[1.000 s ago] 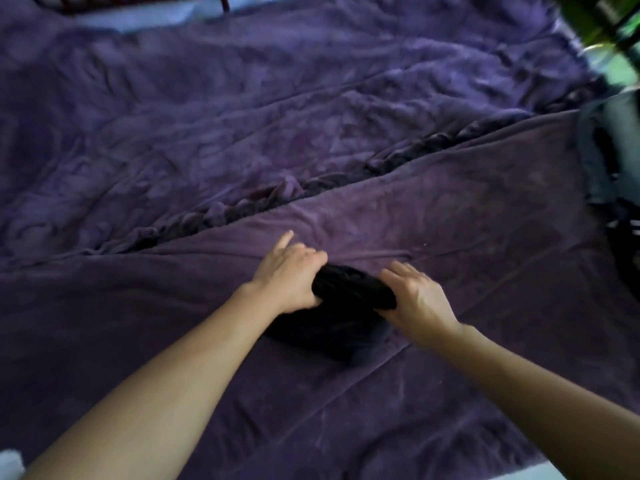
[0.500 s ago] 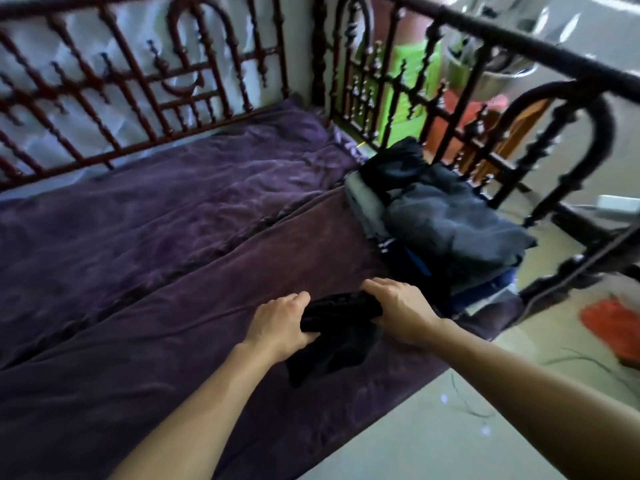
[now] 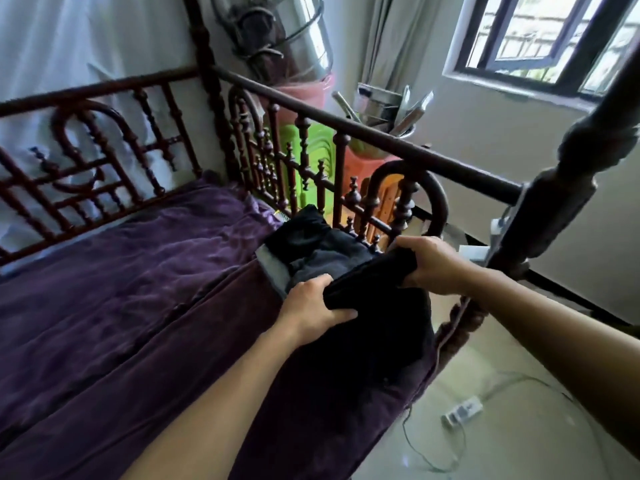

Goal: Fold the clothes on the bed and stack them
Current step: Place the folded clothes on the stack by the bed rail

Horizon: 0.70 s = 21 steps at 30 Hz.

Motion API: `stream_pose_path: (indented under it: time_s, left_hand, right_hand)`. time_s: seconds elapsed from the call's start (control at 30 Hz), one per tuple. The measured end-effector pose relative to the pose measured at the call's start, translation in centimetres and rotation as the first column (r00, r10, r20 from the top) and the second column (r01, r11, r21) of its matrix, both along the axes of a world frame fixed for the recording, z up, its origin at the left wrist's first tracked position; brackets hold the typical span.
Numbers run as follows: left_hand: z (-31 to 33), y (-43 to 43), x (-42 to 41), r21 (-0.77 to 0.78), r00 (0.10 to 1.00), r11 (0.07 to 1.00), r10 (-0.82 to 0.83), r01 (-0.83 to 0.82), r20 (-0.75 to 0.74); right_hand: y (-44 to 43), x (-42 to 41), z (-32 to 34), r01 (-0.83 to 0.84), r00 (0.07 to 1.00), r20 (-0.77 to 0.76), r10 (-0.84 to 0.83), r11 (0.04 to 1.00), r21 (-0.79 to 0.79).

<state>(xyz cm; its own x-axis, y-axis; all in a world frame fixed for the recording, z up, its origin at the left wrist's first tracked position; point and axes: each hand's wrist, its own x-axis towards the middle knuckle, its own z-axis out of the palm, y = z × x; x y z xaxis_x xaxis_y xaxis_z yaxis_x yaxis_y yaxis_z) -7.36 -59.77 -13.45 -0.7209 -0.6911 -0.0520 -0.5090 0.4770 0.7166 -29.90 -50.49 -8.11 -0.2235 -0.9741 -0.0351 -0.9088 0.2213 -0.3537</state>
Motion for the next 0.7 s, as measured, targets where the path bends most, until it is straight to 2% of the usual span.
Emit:
stream_pose_path:
  time_s: [0.17, 0.3, 0.43, 0.57, 0.7]
  left_hand:
    - [0.8, -5.6, -4.4, 0.087, 0.993, 0.996, 0.038, -0.028, -0.116]
    - [-0.1, -12.1, -5.5, 0.171, 0.984, 0.978, 0.137, -0.117, -0.111]
    - [-3.5, -19.8, -6.3, 0.287, 0.979, 0.943, 0.193, -0.167, -0.065]
    - [-8.2, -27.1, -7.4, 0.376, 0.958, 0.891, 0.287, -0.254, -0.032]
    - [-14.2, -32.3, -8.9, 0.356, 0.877, 0.811, 0.478, -0.464, 0.054]
  right_hand:
    - [-6.5, -4.3, 2.1, -0.017, 1.0, -0.025, 0.017, 1.0, -0.001]
    - [-14.4, -5.8, 1.5, -0.059, 0.998, -0.008, 0.06, 0.998, 0.035]
    - [-22.8, -6.4, -1.3, -0.104, 0.994, -0.014, 0.107, 0.984, 0.144]
    - [-31.6, -7.0, -6.1, -0.071, 0.995, -0.047, 0.082, 0.974, 0.214]
    - [-38.8, -7.8, -11.3, -0.033, 0.995, -0.08, 0.054, 0.97, 0.241]
